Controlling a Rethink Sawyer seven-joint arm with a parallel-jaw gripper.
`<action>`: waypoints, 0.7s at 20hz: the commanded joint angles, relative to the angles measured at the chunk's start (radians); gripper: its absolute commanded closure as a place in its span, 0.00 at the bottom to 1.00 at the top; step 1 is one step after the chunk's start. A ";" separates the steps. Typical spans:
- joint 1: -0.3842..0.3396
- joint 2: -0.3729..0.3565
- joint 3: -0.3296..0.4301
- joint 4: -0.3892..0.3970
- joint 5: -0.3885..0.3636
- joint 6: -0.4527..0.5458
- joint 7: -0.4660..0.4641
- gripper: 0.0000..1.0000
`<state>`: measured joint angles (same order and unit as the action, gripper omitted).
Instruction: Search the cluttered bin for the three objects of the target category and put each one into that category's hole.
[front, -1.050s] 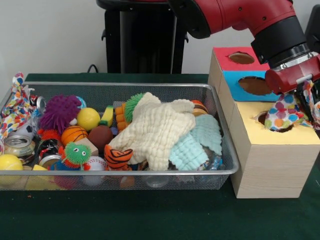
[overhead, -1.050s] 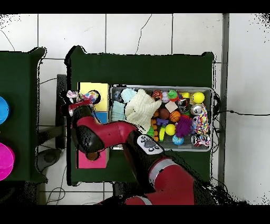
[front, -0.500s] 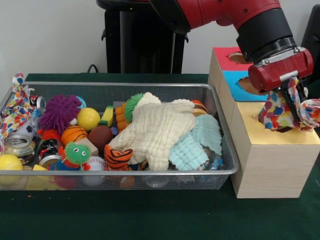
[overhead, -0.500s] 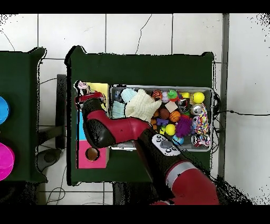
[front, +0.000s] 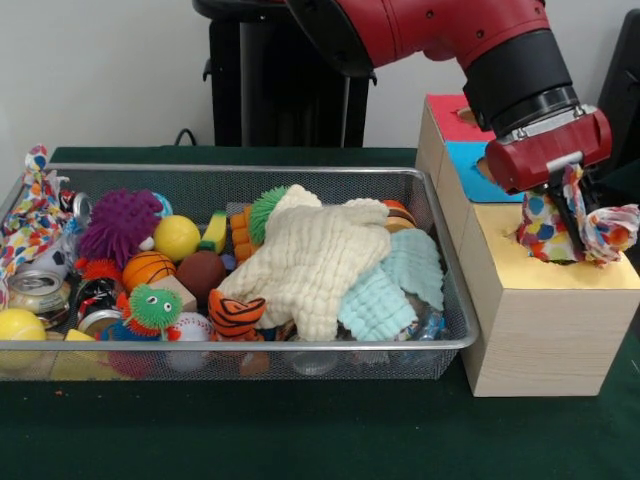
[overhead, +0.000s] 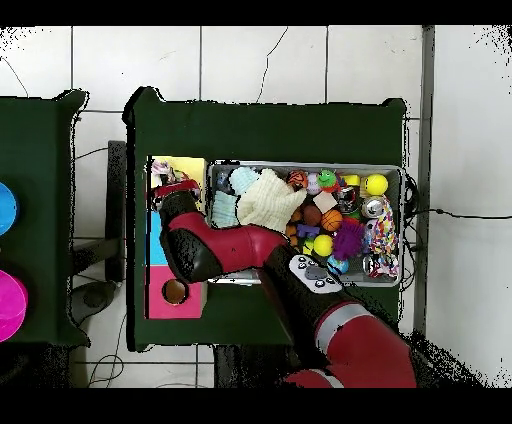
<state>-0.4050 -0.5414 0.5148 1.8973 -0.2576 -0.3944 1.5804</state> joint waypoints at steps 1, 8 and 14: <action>0.018 0.112 -0.085 -0.007 -0.063 -0.025 0.144 1.00; 0.066 0.124 -0.177 -0.003 -0.011 -0.062 0.147 1.00; 0.125 0.077 -0.270 0.000 0.045 0.006 0.108 1.00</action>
<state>-0.3084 -0.5200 0.3978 1.8961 -0.2598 -0.5266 1.5804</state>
